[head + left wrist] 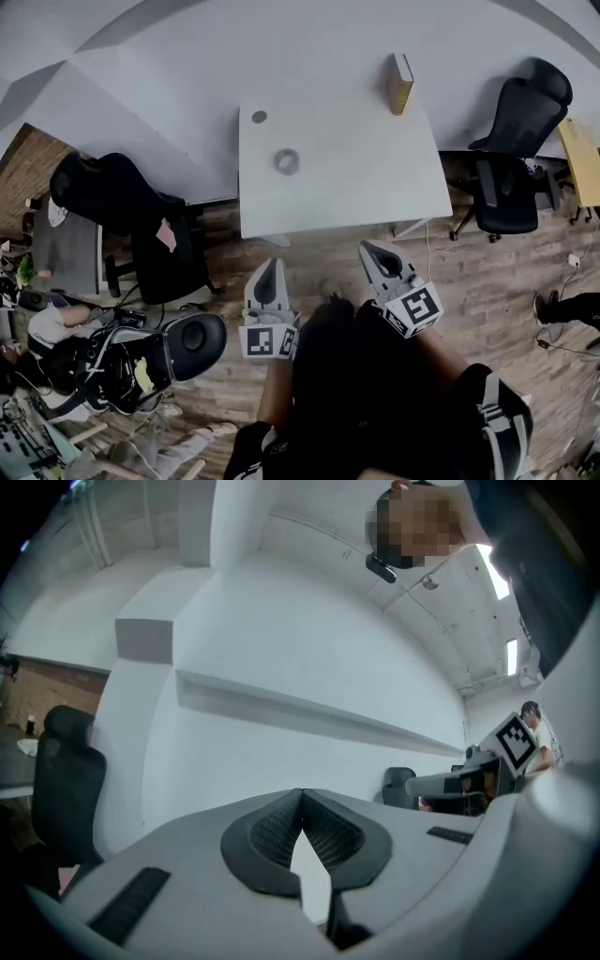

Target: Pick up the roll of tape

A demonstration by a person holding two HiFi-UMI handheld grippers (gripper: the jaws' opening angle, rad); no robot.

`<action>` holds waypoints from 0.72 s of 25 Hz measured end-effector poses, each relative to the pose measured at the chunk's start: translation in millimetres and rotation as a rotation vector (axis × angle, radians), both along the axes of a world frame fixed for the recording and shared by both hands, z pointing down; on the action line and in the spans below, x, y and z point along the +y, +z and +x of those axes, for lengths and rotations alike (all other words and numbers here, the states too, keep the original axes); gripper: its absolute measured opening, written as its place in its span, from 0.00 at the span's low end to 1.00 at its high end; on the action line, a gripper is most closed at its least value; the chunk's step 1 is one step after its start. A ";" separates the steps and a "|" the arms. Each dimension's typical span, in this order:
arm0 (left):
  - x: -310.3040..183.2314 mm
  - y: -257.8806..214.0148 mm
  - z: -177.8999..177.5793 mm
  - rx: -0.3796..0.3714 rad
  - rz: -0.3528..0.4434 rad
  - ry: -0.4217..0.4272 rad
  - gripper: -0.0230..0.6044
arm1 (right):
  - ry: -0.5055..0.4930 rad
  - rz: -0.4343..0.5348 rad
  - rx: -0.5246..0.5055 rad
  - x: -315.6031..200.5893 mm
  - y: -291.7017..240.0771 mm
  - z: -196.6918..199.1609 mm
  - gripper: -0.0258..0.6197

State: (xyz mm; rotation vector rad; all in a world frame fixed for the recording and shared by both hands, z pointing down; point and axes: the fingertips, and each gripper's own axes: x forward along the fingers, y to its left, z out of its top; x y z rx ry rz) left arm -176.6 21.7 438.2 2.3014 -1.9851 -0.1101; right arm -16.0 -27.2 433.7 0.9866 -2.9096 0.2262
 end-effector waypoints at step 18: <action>-226.0 124.5 -35.9 -0.357 -0.420 0.349 0.07 | -0.020 -0.067 0.054 -190.1 20.2 -88.2 0.06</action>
